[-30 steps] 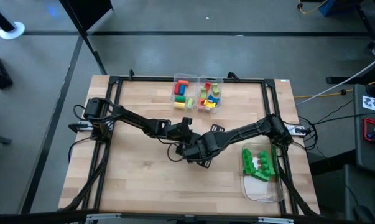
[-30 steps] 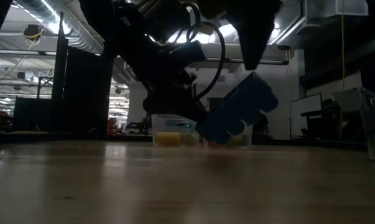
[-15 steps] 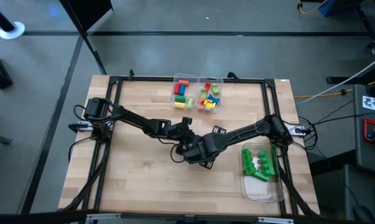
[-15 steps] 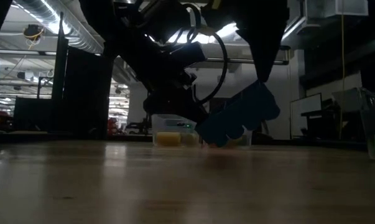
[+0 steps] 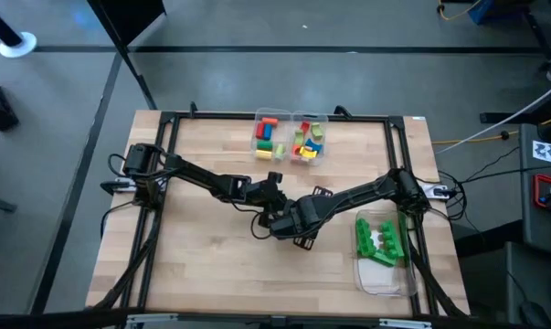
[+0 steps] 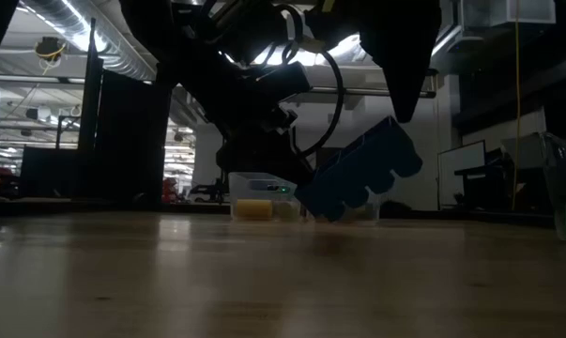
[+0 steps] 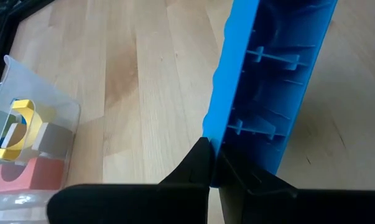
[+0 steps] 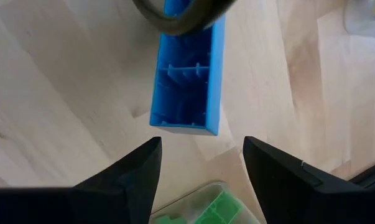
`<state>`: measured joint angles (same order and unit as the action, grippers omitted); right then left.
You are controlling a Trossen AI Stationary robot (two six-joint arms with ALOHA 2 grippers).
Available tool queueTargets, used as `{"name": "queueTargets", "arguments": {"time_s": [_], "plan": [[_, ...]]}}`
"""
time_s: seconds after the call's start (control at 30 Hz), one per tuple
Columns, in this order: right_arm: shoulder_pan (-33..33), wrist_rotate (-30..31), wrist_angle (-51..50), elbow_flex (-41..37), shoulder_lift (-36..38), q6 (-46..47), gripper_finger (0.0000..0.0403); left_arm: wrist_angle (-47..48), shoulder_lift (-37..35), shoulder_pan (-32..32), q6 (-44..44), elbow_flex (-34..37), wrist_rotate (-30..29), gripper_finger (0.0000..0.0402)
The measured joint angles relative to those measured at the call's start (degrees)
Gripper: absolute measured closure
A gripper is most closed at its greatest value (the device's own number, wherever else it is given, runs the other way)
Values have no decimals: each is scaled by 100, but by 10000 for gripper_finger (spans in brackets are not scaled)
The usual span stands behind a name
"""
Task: Sort blocks by size
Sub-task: Put the blue 4 stud game piece into the bottom transparent bin
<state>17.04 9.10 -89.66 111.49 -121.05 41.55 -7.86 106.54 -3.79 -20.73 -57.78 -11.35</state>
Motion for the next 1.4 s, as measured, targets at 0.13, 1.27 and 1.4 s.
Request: {"name": "queueTargets", "arguments": {"time_s": [0.13, 1.27, 1.4], "plan": [[-116, -108, 0, 144, 0, -11, 173, -7, 0, 2, 22, 0, 0, 400], [-354, 292, 354, -340, 4, 1, 173, 152, 0, -10, 127, 0, -4, 397], [-350, 287, 478, -493, 8, -2, 180, 160, 4, -74, 129, 2, -25, 396]]}}
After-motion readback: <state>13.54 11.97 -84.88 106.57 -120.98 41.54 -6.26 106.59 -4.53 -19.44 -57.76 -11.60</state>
